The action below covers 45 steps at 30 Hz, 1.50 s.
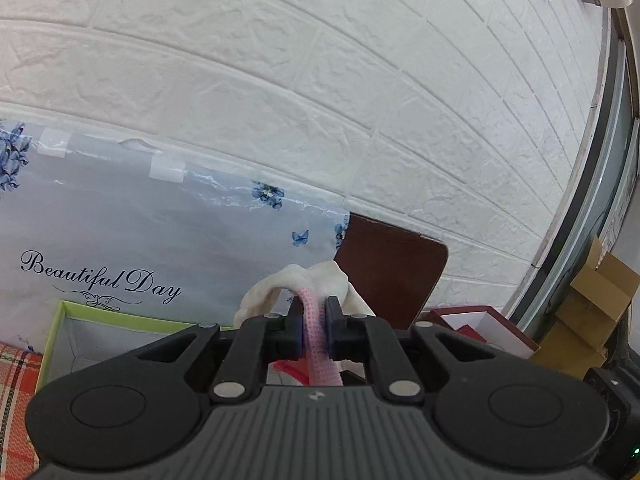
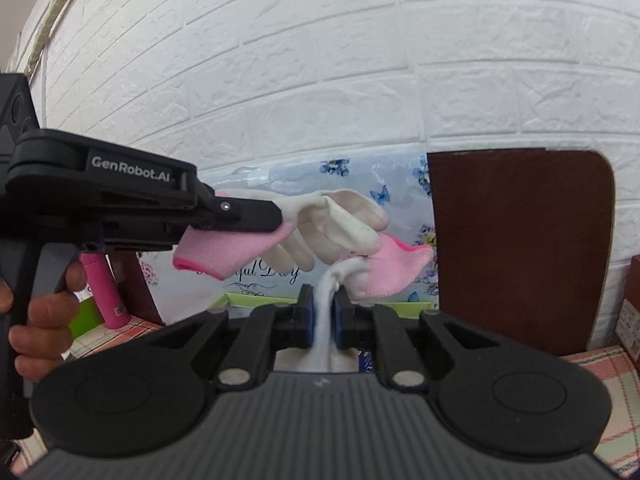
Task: Organize objects
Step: 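Carry both gloves into the lime-green box and release them, then withdraw both tools back toward the remaining items on the table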
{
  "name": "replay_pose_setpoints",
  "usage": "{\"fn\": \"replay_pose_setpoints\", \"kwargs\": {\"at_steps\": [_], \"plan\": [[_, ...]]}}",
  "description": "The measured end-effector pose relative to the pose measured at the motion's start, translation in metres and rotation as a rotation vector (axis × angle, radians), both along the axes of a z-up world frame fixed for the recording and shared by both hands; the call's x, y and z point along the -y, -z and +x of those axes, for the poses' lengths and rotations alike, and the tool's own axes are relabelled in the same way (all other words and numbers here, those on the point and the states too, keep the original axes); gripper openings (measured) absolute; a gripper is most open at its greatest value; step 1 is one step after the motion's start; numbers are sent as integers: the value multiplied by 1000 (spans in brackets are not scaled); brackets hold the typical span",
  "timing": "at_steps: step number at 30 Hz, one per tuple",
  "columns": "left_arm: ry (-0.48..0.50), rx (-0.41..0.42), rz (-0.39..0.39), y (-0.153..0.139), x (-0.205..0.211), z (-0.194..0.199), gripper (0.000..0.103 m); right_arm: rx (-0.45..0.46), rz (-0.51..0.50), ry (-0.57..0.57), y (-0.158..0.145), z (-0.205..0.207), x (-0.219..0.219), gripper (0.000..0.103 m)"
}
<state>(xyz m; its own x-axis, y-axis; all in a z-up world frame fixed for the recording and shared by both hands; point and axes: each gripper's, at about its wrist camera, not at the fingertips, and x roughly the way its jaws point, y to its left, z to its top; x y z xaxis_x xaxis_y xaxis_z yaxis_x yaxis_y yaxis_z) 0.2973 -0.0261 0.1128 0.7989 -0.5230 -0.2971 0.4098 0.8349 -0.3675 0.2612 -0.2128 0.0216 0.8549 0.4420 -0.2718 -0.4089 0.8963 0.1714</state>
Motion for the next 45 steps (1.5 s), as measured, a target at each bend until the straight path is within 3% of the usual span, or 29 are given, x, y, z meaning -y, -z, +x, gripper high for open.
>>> {"fn": "replay_pose_setpoints", "kwargs": {"at_steps": [3,5,6,7,8,10,12,16,18,27,32,37,45], "plan": [[-16,-29,36,19,3,22,10,-28,-53,14,20,30,-5,13],[-19,-54,81,35,4,34,24,-90,-109,4,34,48,-17,20],[-13,-73,105,42,4,37,47,-123,-145,2,41,54,-24,27],[-18,-90,134,50,3,38,69,-137,-190,23,47,57,-28,45],[-38,-94,162,56,1,37,74,-129,-249,57,52,56,-32,64],[-63,-72,196,65,-4,32,76,-71,-290,72,56,47,-34,68],[-67,-82,195,69,-10,30,78,-47,-296,81,55,39,-35,85],[-91,-104,158,65,-19,26,78,-7,-322,102,50,27,-36,89],[-100,-93,147,59,-20,18,79,-11,-310,113,41,22,-30,99],[-128,-38,113,15,-23,-55,85,39,-256,138,-10,-44,0,103],[-132,-34,147,7,-23,-111,86,33,-237,153,-25,-93,19,103],[-138,-34,182,20,-23,-159,88,20,-208,151,-22,-140,29,103],[-215,-153,221,69,-30,-201,88,-74,-197,144,9,-193,24,103]]}}
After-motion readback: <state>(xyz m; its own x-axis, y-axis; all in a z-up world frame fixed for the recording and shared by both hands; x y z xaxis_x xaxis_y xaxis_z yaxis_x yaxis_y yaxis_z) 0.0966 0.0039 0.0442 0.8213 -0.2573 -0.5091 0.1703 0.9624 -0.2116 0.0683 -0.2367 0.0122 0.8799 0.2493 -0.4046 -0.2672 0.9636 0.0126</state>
